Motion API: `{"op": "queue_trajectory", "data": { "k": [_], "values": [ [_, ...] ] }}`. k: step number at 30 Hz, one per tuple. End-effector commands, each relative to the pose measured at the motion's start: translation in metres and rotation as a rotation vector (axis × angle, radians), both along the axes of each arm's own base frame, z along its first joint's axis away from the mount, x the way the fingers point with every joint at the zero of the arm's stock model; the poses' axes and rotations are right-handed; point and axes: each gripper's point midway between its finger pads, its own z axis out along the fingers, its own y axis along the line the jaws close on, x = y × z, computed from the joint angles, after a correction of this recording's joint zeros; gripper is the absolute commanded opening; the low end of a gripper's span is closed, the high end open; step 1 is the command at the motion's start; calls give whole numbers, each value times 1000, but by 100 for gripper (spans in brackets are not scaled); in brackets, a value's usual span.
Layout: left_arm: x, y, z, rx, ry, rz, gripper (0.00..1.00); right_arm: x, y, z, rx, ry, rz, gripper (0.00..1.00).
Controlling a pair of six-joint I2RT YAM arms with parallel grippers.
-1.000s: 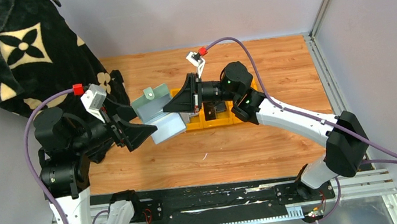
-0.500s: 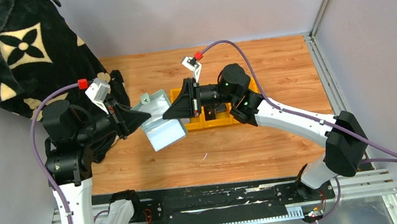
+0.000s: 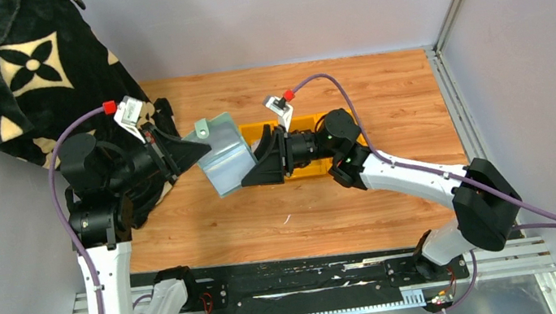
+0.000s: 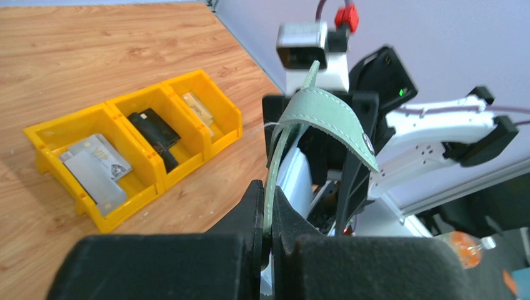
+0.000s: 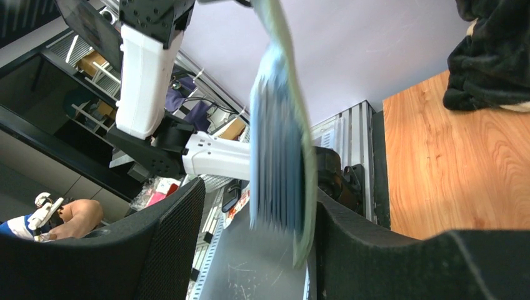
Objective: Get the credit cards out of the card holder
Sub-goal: Open the card holder at the center of the board.
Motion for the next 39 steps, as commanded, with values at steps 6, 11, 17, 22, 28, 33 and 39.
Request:
{"op": "queue_trajectory", "data": {
  "k": [6,11,17,22,28,33,39],
  "values": [
    [-13,-6,30,-59,-19,-33,0,-11,-15,21,68,-140,-63,56],
    [-19,-8,33,-72,-5,-59,0,7,-12,16,17,-161,-170,46],
    [-25,-10,34,-85,11,-82,0,24,-9,22,14,-160,-256,34],
    [-26,-11,34,-89,19,-90,0,30,-7,32,40,-165,-282,32],
    [-28,-12,34,-94,23,-99,0,36,-6,39,58,-169,-313,30],
    [-29,-12,31,-104,45,-107,0,45,-8,52,94,-169,-369,43],
    [-31,-13,31,-106,43,-120,0,48,-6,69,152,-156,-376,55]
  ]
}}
